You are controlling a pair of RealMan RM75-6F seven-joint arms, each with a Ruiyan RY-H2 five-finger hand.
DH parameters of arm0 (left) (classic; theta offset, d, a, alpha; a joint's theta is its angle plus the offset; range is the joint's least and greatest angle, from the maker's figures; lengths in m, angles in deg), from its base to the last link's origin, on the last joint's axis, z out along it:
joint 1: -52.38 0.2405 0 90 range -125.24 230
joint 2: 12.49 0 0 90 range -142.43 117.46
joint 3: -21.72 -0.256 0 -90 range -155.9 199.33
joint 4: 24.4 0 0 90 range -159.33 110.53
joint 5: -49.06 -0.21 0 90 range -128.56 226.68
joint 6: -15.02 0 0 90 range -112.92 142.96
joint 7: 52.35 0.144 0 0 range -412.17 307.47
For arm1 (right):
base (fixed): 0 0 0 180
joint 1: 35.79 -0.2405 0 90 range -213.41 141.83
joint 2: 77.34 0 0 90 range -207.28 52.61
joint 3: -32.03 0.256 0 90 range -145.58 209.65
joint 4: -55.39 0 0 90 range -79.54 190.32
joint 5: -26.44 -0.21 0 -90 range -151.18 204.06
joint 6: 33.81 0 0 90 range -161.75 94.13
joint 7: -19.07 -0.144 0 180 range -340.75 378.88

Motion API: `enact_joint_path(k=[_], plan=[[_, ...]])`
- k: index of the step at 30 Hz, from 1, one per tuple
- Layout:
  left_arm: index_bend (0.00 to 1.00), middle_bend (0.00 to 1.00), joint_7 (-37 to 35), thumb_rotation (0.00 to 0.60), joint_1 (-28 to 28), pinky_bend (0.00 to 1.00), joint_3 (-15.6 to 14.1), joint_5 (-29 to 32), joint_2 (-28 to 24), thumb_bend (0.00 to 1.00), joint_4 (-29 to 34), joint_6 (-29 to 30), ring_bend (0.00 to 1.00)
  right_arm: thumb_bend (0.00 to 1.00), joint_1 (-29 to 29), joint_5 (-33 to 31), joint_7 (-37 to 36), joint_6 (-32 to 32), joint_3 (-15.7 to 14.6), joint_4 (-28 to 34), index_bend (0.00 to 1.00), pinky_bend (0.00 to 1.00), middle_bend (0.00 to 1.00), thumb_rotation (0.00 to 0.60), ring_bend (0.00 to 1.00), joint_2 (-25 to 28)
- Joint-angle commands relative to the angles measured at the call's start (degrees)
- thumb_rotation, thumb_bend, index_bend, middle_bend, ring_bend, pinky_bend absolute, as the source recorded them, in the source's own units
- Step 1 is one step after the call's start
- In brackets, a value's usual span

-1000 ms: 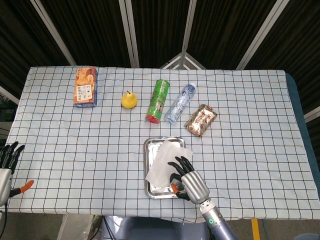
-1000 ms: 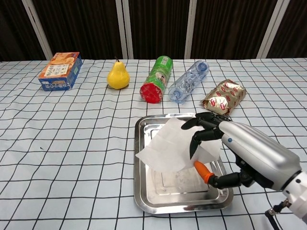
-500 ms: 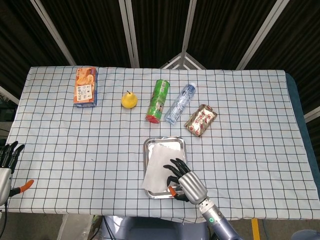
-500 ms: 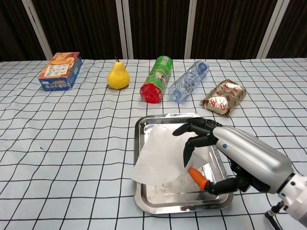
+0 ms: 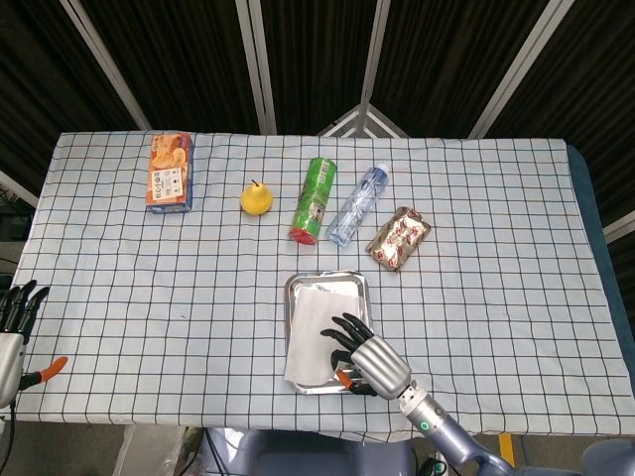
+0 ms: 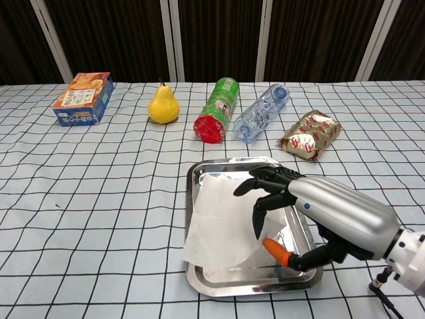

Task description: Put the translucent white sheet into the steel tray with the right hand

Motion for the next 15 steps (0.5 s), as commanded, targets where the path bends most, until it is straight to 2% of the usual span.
enact_joint_path(k=[1, 15], plan=[[0.00, 0.00, 0.09, 0.600, -0.03, 0.00, 0.01, 0.11, 0.05, 0.07, 0.02, -0.11, 0.00, 0.58, -0.59, 0.32, -0.26, 0.56, -0.05, -0.74, 0.68, 0.00, 0.20, 0.600, 0.00, 0.52], [0.00, 0.00, 0.68, 0.600, -0.06, 0.00, 0.00, 0.31, 0.20, 0.07, 0.23, -0.32, 0.00, 0.58, -2.25, 0.81, -0.33, 1.36, 0.02, -2.94, 0.68, 0.00, 0.20, 0.600, 0.00, 2.14]])
